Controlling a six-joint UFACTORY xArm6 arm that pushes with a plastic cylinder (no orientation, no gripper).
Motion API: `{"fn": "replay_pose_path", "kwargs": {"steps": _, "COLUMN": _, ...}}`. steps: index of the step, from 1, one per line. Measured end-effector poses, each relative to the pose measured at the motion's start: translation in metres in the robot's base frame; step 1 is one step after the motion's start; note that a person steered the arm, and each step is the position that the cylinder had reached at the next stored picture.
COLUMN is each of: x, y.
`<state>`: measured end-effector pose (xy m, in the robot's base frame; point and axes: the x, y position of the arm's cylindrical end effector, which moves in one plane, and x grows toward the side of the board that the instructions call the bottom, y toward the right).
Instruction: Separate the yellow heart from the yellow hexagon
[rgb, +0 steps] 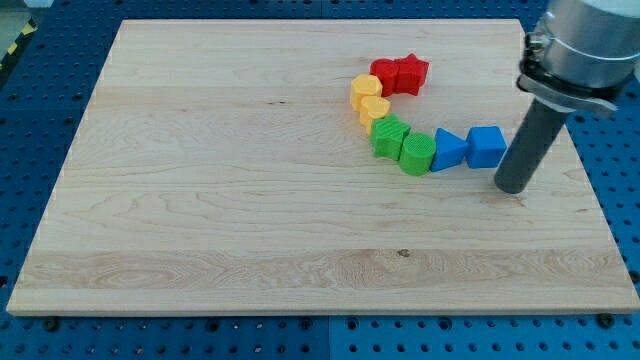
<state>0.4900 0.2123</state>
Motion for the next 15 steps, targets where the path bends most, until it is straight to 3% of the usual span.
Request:
{"fn": "replay_pose_path", "kwargs": {"steps": 2, "x": -0.035, "y": 0.049}}
{"fn": "replay_pose_path", "kwargs": {"steps": 3, "x": -0.085, "y": 0.053}}
{"fn": "replay_pose_path", "kwargs": {"steps": 4, "x": -0.105, "y": 0.022}}
{"fn": "replay_pose_path", "kwargs": {"steps": 5, "x": -0.105, "y": -0.011}}
{"fn": "replay_pose_path", "kwargs": {"steps": 8, "x": -0.105, "y": -0.031}}
{"fn": "replay_pose_path", "kwargs": {"steps": 12, "x": -0.105, "y": -0.148}}
{"fn": "replay_pose_path", "kwargs": {"steps": 15, "x": -0.096, "y": -0.191}}
